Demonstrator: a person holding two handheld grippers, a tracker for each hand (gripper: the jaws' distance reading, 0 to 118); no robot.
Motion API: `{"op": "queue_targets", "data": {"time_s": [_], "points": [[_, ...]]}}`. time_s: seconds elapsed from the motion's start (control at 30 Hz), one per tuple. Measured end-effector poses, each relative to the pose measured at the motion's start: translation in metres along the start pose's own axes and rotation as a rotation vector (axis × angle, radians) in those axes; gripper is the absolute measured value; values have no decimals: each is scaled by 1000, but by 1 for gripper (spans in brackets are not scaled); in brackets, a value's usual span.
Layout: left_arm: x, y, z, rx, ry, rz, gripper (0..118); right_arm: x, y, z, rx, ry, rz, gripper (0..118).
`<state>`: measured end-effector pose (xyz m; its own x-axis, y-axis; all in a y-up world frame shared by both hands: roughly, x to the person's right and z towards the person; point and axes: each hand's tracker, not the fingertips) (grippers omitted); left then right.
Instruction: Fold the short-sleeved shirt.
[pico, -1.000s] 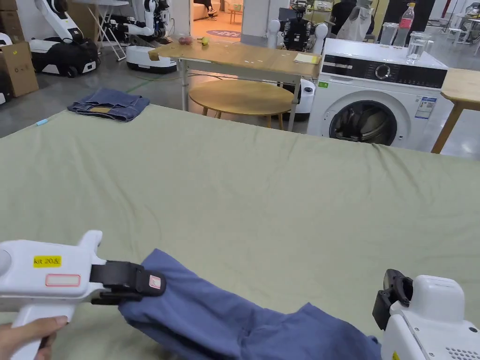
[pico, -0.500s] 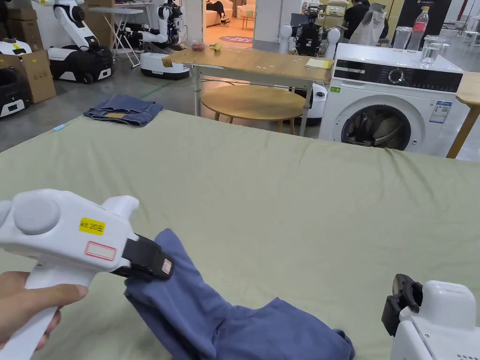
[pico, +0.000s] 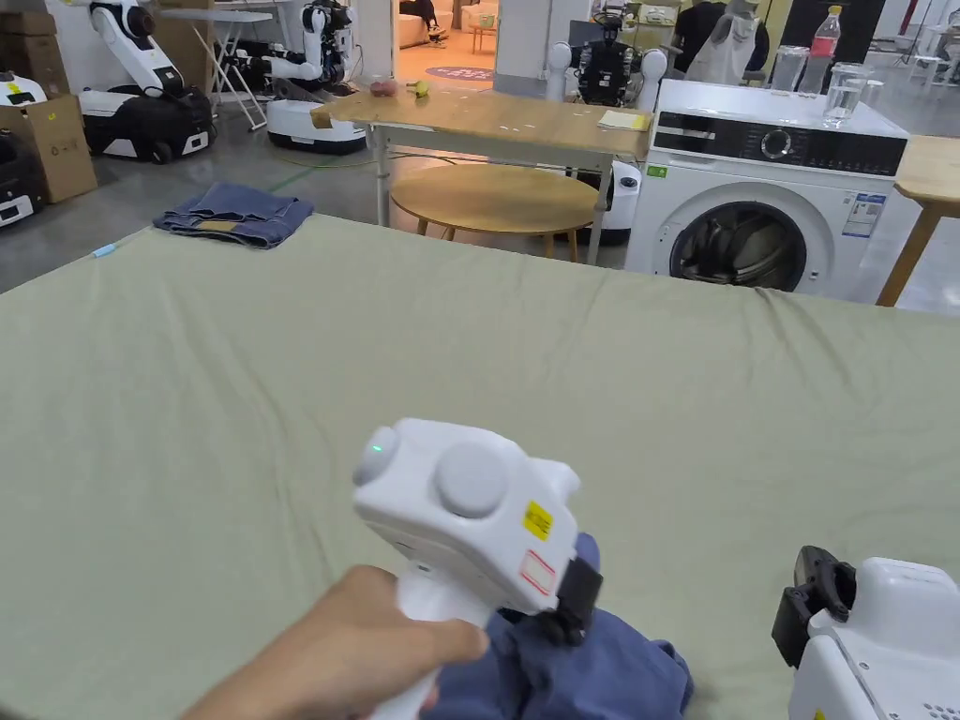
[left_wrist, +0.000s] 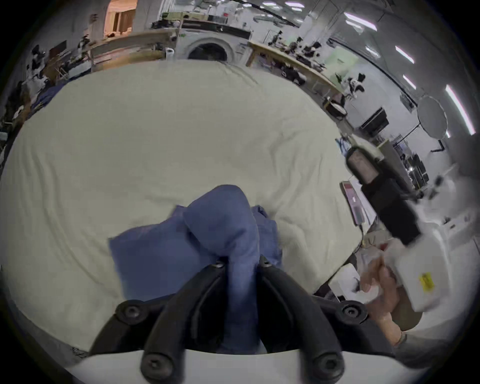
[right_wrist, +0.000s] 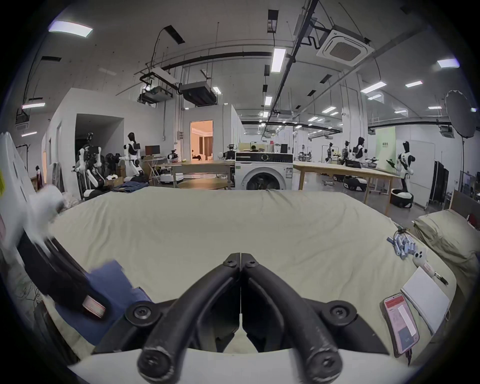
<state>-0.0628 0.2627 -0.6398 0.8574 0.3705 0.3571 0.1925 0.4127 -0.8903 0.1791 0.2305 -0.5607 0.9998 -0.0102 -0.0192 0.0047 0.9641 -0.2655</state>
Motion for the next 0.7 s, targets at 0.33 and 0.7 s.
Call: {"op": "queue_targets", "data": {"time_s": [0.33,0.7], "points": [[18,-11,-77,-81,47,35,34,13,-2,4,-6,-31,-6,0],[-14,-18,-5,106,-270,161,48,15,-2,6,-7,-33,-16,0]]}}
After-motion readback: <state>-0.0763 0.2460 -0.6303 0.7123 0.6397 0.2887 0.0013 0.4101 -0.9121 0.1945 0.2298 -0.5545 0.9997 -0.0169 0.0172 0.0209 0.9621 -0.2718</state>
